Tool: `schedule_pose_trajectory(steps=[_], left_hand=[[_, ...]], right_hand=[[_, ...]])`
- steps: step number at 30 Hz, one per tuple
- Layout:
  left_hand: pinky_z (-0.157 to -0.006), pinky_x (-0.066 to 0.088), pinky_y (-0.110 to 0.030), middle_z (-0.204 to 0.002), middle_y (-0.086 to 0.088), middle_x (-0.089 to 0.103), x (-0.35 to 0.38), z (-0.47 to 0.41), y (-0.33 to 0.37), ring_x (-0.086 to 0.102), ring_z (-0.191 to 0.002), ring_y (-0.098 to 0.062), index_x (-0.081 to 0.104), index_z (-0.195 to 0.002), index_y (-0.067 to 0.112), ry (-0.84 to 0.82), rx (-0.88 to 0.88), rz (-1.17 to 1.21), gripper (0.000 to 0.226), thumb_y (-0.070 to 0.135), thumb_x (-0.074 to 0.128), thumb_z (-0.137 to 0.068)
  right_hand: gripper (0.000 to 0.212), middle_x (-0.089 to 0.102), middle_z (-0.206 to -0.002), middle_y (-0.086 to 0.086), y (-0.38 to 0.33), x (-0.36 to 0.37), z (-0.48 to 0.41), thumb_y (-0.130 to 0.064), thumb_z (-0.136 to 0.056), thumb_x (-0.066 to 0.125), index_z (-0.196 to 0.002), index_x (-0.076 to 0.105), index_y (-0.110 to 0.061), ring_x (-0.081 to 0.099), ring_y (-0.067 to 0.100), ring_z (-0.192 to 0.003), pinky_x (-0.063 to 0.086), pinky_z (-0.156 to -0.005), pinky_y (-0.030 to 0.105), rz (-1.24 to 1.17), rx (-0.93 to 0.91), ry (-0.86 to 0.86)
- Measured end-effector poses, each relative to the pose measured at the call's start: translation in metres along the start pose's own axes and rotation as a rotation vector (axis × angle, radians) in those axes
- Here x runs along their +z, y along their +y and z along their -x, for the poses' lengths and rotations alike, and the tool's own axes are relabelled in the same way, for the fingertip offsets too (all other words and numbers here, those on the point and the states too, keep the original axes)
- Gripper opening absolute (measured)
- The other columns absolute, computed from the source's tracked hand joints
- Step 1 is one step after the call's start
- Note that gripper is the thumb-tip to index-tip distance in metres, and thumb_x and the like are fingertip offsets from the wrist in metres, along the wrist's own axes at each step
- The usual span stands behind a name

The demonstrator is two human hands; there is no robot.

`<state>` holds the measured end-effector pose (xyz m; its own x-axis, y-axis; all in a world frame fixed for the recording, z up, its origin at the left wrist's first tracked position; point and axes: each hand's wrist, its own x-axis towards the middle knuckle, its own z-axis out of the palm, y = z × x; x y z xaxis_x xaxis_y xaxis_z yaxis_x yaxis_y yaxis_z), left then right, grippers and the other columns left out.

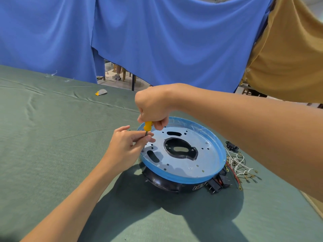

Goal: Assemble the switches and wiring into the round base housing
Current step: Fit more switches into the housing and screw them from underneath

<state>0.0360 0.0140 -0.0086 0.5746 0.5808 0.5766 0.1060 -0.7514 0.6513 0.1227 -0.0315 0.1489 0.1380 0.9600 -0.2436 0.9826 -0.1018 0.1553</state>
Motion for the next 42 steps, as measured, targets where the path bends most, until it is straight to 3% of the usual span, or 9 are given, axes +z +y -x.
schedule_pose_trajectory(steps=[7,12,15,19,22,25,36,39,42], left_hand=[[-0.105,0.032,-0.03,-0.074,0.004,0.076,0.005,-0.001,0.001,0.069,-0.07,-0.017,0.08,-0.078,0.018,0.119,-0.006,-0.107,0.01,0.026,0.076,-0.082],[-0.106,0.031,-0.03,-0.078,0.006,0.077,0.005,-0.001,0.002,0.071,-0.081,-0.01,0.08,-0.079,0.018,0.105,0.009,-0.065,0.013,0.022,0.071,-0.087],[-0.106,0.031,-0.031,-0.08,0.007,0.077,0.005,-0.001,0.001,0.071,-0.083,-0.013,0.081,-0.08,0.017,0.093,0.013,-0.063,0.014,0.02,0.07,-0.088],[-0.109,0.031,-0.036,-0.08,0.005,0.077,0.001,-0.002,-0.002,0.071,-0.086,-0.012,0.08,-0.081,0.019,0.057,-0.012,-0.021,0.015,0.021,0.069,-0.09],[-0.11,0.031,-0.038,-0.083,0.006,0.077,0.0,-0.001,-0.002,0.071,-0.087,-0.01,0.081,-0.084,0.019,0.055,-0.016,-0.012,0.014,0.021,0.068,-0.09],[-0.111,0.03,-0.038,-0.089,0.007,0.077,-0.001,0.0,-0.002,0.07,-0.094,-0.011,0.08,-0.086,0.018,0.034,-0.011,-0.015,0.015,0.02,0.067,-0.091],[-0.113,0.023,-0.032,-0.094,0.011,0.076,0.001,0.001,0.0,0.069,-0.099,-0.009,0.078,-0.089,0.015,-0.042,0.044,-0.063,0.021,0.015,0.058,-0.097],[-0.112,0.023,-0.03,-0.097,0.012,0.075,0.0,0.002,-0.001,0.069,-0.098,-0.009,0.078,-0.092,0.014,-0.053,0.056,-0.066,0.022,0.012,0.056,-0.098],[-0.113,0.024,-0.031,-0.099,0.013,0.075,-0.002,0.002,-0.003,0.068,-0.102,-0.007,0.078,-0.094,0.014,-0.059,0.065,-0.06,0.023,0.012,0.055,-0.098]], right_hand=[[0.031,0.066,-0.054,0.006,-0.004,0.0,-0.001,-0.002,-0.097,0.034,-0.074,0.054,-0.001,0.06,0.019,-0.051,0.052,-0.051,0.021,-0.108,0.101,-0.049],[0.04,0.072,-0.061,0.007,0.0,-0.004,0.001,-0.027,-0.101,0.043,-0.073,0.058,-0.002,0.069,0.017,-0.05,0.06,-0.06,0.026,0.008,0.067,-0.052],[0.03,0.072,-0.071,0.002,0.004,-0.008,0.002,-0.038,-0.092,0.062,-0.083,0.065,-0.009,0.067,0.011,-0.05,0.053,-0.05,0.022,0.067,-0.023,-0.004],[0.018,0.066,-0.063,-0.006,0.002,-0.006,0.003,-0.033,-0.085,0.071,-0.089,0.072,-0.016,0.063,0.009,-0.055,0.042,-0.038,0.013,0.218,-0.128,0.012],[0.018,0.06,-0.053,-0.011,-0.003,-0.001,-0.003,-0.031,-0.086,0.069,-0.078,0.07,-0.016,0.065,0.016,-0.068,0.041,-0.041,0.016,0.29,-0.156,0.046],[0.03,0.059,-0.044,-0.01,-0.004,-0.001,-0.006,-0.029,-0.088,0.066,-0.061,0.062,-0.016,0.062,0.017,-0.063,0.044,-0.052,0.021,0.202,-0.105,0.002],[0.034,0.061,-0.064,0.006,0.003,-0.004,-0.01,-0.025,-0.103,0.04,-0.086,0.06,-0.004,0.025,0.012,-0.042,0.023,-0.037,0.017,-0.182,0.236,-0.293],[0.036,0.064,-0.064,0.007,-0.001,-0.005,-0.011,-0.024,-0.103,0.037,-0.088,0.061,-0.002,0.029,0.013,-0.044,0.025,-0.038,0.017,-0.153,0.249,-0.298],[0.042,0.072,-0.068,0.007,-0.007,-0.006,-0.01,-0.03,-0.102,0.039,-0.095,0.065,0.002,0.049,0.017,-0.048,0.039,-0.044,0.019,-0.064,0.215,-0.282]])
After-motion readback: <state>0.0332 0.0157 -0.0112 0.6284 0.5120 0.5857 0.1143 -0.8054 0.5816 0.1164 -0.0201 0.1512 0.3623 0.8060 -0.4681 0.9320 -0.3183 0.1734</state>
